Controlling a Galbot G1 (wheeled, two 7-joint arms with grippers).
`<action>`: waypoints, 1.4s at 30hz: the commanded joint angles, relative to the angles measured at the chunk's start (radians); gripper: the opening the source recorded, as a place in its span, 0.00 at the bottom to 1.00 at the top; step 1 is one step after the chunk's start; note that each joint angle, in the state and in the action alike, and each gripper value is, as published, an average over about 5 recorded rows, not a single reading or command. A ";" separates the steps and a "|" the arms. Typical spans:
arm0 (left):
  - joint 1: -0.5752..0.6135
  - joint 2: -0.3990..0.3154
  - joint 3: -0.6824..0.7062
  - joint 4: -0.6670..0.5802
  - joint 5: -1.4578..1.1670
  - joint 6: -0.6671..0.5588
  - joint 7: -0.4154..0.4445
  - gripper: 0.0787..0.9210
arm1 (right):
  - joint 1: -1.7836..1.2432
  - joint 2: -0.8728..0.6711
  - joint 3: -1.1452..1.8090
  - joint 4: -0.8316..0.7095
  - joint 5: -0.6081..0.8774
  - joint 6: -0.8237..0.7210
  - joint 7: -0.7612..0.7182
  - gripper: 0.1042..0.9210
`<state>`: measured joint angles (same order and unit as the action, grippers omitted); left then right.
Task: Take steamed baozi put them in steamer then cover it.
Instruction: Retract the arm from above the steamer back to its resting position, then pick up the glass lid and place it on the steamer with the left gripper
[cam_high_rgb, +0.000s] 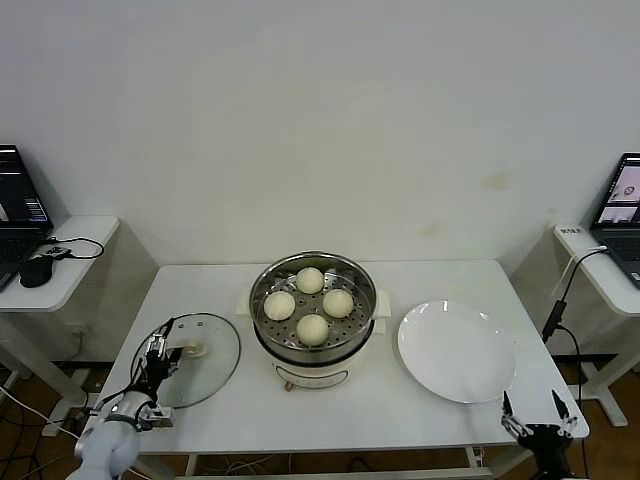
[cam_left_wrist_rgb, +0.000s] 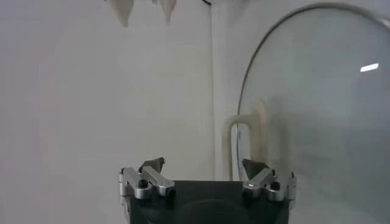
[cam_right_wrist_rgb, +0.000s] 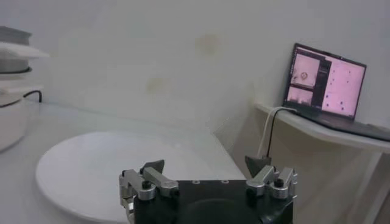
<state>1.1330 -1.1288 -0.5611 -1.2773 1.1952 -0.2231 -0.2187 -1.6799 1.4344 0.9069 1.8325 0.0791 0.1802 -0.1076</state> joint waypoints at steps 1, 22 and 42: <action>-0.035 0.007 0.014 0.025 -0.005 0.007 0.020 0.88 | -0.001 0.004 -0.008 -0.012 -0.012 0.001 -0.002 0.88; -0.043 0.000 0.028 0.058 -0.023 0.024 0.038 0.47 | 0.000 0.011 -0.022 -0.031 -0.028 0.010 -0.007 0.88; 0.084 0.041 -0.061 -0.249 -0.103 0.100 0.005 0.07 | -0.004 0.027 -0.071 0.006 -0.037 0.000 -0.005 0.88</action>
<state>1.1398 -1.1271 -0.5768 -1.2997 1.1318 -0.1806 -0.2401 -1.6832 1.4578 0.8539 1.8294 0.0461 0.1827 -0.1123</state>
